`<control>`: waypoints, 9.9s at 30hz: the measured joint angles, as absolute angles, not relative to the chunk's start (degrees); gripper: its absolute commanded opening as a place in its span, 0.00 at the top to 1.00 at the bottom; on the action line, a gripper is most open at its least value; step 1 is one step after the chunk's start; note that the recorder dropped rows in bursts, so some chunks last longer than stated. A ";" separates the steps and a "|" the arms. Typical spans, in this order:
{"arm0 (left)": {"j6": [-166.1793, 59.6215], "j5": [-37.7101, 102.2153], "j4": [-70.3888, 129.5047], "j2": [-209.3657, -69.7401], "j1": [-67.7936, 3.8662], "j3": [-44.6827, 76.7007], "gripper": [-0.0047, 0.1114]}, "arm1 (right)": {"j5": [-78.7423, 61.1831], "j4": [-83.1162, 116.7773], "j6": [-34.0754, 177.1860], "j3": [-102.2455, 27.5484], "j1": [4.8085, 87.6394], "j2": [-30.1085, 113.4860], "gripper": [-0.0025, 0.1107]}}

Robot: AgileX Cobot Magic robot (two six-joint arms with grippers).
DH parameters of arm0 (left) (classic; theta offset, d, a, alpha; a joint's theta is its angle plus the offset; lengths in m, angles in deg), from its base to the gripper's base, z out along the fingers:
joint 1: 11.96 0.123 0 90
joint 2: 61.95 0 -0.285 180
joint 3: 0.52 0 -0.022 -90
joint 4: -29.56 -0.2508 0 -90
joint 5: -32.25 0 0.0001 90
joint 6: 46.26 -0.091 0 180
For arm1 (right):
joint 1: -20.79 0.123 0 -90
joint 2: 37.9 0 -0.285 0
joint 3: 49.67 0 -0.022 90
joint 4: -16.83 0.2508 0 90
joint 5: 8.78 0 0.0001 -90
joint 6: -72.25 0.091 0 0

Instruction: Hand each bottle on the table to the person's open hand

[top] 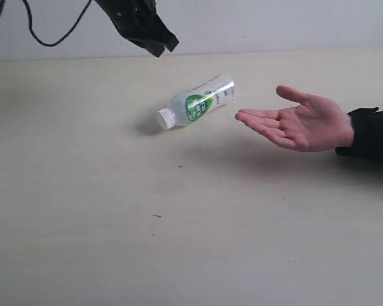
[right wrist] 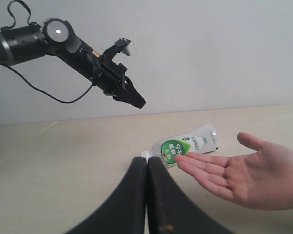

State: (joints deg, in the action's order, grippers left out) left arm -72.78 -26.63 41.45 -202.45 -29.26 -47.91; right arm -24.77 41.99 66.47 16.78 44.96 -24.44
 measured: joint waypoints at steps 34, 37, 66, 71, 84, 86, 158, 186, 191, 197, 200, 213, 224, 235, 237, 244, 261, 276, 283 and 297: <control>-76.84 -33.35 42.25 -213.02 -36.27 -63.85 0.44 | -24.77 41.99 66.47 16.78 44.96 -24.44 0.98; -74.90 -31.88 42.13 -214.00 -36.27 -63.85 0.42 | -24.77 41.99 66.47 16.78 44.96 -24.44 0.98; -73.27 -28.53 37.11 -220.66 -37.84 -63.85 0.26 | -24.77 41.99 66.47 16.78 44.96 -24.44 0.98; -73.27 -28.63 37.11 -221.87 -37.84 -63.85 0.27 | -24.77 41.99 66.47 16.78 44.96 -24.44 0.98; -72.35 -31.36 37.11 -221.99 -37.84 -63.85 0.56 | -24.77 41.99 66.47 16.78 44.96 -24.44 0.98; -72.24 -31.56 37.11 -222.02 -37.84 -63.85 0.70 | -24.77 41.99 66.47 16.78 44.96 -24.44 0.98; -12.46 -19.87 37.75 -208.86 -57.46 -61.01 0.96 | -24.77 41.99 66.47 16.78 44.96 -24.44 0.98; 43.41 -31.55 -15.53 -208.86 -71.54 -54.71 0.96 | -24.77 41.99 66.47 16.78 44.96 -24.44 0.98; 47.42 -32.03 -14.54 -208.86 -72.17 -54.15 0.96 | -24.77 41.99 66.47 16.78 44.96 -24.44 0.98; 43.65 -32.93 -14.54 -208.86 -72.17 -54.15 0.96 | -24.77 41.99 66.47 16.78 44.96 -24.44 0.98; 39.67 -32.22 -14.45 -208.86 -72.17 -54.15 0.96 | -24.77 41.99 66.47 16.78 44.96 -24.44 0.98; 37.79 -32.12 -14.45 -208.86 -72.17 -54.15 0.96 | -24.77 41.99 66.47 16.78 44.96 -24.44 0.98; 37.69 -31.59 -14.34 -208.86 -72.17 -54.15 0.96 | -24.77 41.99 66.47 16.78 44.96 -24.44 0.98; 47.39 -22.48 -7.42 -209.33 -71.51 -54.05 0.96 | -24.77 41.99 66.47 16.78 44.96 -24.44 0.98; 48.24 -22.48 -6.42 -209.56 -71.27 -54.05 0.96 | -24.77 41.99 66.47 16.78 44.96 -24.44 0.98; 47.57 -18.48 4.86 -212.57 -69.50 -53.94 0.96 | -24.77 41.99 66.47 16.78 44.96 -24.44 0.98; 42.58 -23.59 14.61 -211.47 -65.88 -53.94 0.96 | -24.77 41.99 66.47 16.78 44.96 -24.44 0.98; 37.11 -23.97 25.08 -211.46 -62.84 -53.94 0.95 | -24.77 41.99 66.47 16.78 44.96 -24.44 0.98; 36.38 -23.97 25.48 -211.46 -62.61 -53.94 0.52 | -24.77 41.99 66.47 16.78 44.96 -24.44 0.98; 35.35 -22.04 25.59 -211.46 -62.57 -53.94 0.36 | -24.77 41.99 66.47 16.78 44.96 -24.44 0.98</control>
